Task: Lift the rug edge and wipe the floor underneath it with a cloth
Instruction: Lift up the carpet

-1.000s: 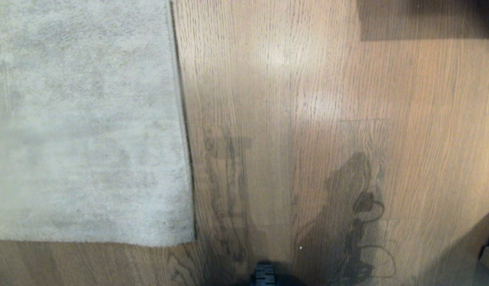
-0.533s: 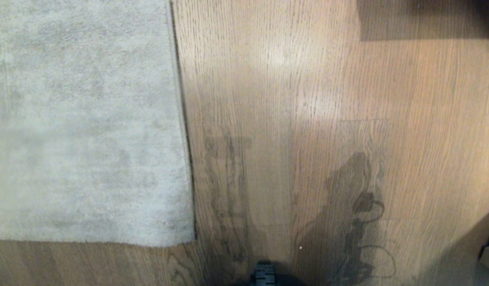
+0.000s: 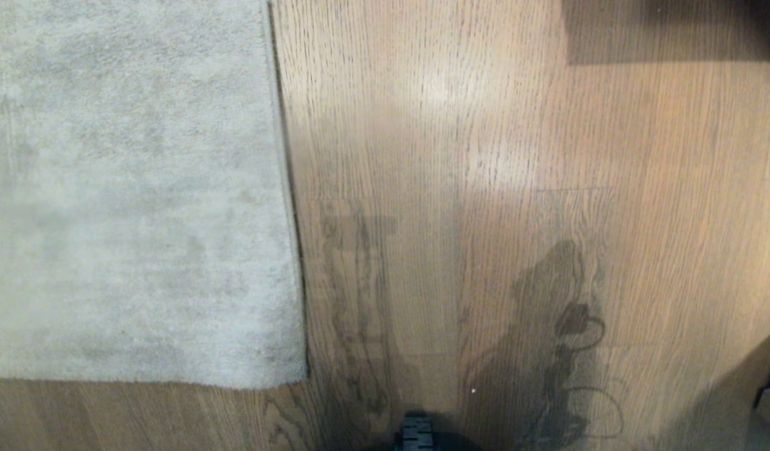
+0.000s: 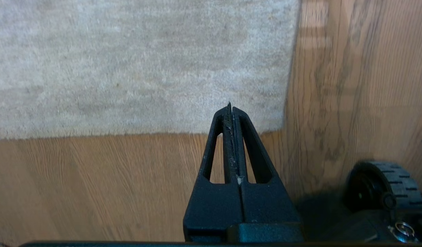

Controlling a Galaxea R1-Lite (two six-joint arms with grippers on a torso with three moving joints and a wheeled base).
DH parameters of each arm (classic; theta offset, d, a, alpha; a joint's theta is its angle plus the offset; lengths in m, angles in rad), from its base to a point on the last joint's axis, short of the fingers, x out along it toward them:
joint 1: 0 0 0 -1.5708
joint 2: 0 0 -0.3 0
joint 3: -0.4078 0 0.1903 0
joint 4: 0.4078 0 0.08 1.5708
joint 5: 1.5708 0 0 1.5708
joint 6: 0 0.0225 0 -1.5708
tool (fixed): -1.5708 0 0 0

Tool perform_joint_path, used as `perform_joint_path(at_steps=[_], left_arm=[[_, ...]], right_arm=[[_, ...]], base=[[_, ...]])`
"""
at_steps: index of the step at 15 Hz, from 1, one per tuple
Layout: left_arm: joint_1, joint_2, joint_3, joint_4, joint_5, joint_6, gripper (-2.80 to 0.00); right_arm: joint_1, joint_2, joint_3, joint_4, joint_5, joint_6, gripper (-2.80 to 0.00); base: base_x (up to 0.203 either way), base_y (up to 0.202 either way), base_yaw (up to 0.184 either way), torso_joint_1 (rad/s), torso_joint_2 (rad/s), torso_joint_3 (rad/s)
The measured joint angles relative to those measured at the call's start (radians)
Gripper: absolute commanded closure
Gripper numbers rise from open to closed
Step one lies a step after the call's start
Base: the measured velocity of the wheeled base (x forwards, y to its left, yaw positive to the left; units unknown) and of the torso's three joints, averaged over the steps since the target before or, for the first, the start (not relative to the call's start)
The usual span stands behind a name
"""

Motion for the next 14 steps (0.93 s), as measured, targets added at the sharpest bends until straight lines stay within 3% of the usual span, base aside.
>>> perform_joint_path(at_steps=[14], left_arm=[[-0.036, 0.520, -0.014, 0.026, -0.001, 0.002, 0.00]], right_arm=[[0.000, 0.000, 0.000, 0.000, 0.000, 0.000, 0.00]], base=[[0.000, 0.000, 0.000, 0.000, 0.00, 0.000]])
